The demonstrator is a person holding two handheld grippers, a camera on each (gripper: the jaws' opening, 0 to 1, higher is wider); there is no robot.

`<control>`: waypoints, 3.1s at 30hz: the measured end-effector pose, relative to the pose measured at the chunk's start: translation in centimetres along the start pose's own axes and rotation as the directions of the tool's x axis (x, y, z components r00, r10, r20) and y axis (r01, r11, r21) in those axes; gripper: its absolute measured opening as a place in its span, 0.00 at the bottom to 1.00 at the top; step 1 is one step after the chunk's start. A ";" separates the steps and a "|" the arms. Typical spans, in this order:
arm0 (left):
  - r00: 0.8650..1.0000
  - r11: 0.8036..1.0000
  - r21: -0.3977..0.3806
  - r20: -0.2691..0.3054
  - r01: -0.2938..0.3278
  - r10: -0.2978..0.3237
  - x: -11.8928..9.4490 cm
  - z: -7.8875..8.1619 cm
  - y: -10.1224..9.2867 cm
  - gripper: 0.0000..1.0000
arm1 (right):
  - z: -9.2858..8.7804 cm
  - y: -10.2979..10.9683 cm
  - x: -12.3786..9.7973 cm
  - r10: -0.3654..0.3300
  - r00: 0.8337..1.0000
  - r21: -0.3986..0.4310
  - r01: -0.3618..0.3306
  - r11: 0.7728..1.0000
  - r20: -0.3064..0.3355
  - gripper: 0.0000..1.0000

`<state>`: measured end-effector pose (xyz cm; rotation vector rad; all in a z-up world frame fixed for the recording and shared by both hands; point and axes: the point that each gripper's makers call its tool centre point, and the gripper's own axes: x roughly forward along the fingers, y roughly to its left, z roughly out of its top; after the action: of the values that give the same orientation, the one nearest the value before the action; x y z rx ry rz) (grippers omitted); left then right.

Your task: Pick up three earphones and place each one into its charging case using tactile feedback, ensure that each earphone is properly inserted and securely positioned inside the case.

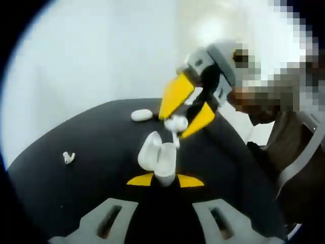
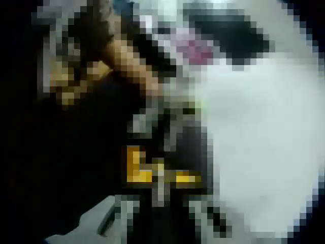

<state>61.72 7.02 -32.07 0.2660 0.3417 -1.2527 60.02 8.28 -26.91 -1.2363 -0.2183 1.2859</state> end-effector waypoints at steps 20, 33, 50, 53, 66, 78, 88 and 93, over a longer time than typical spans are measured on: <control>1.000 1.000 0.010 -0.002 0.004 -0.004 0.5 0.2 -0.1 0.13 | -0.3 1.3 1.5 0.015 0.999 -0.104 -0.010 0.995 0.047 0.14; 1.000 1.000 0.005 -0.002 0.006 -0.006 0.5 0.2 -0.1 0.13 | -1.6 1.4 -0.6 0.001 0.999 -0.036 0.000 0.999 0.047 0.12; 1.000 1.000 0.010 -0.002 0.004 -0.004 0.4 0.1 -0.1 0.13 | -3.3 1.4 -0.6 -0.007 0.996 0.779 -0.062 0.624 0.085 0.18; 1.000 1.000 0.020 -0.004 0.001 -0.001 0.5 0.1 -0.1 0.13 | -3.4 1.1 -0.3 -0.023 0.998 0.790 -0.034 0.612 0.061 0.18; 1.000 0.999 0.044 -0.001 0.000 0.000 0.5 0.3 -0.3 0.14 | -2.9 0.5 0.4 -0.093 0.996 0.764 0.048 0.643 0.015 0.13; 1.000 1.000 0.007 -0.002 0.017 -0.017 0.5 0.3 -0.2 0.13 | -1.6 -1.0 -1.8 -0.146 0.989 0.638 0.090 0.764 0.036 0.08; 1.000 1.000 0.018 -0.004 0.011 -0.011 0.5 0.3 -0.2 0.14 | -8.1 -0.9 -5.3 -0.156 0.978 0.740 0.206 0.640 -0.137 0.08; 1.000 1.000 0.022 -0.003 0.012 -0.011 0.5 0.3 -0.2 0.14 | -8.1 1.4 -4.1 -0.060 0.997 0.851 0.074 0.521 -0.050 0.09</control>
<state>61.67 6.39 -32.02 0.2851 0.3320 -1.2682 63.57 0.10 -29.30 -0.3523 0.3704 1.0758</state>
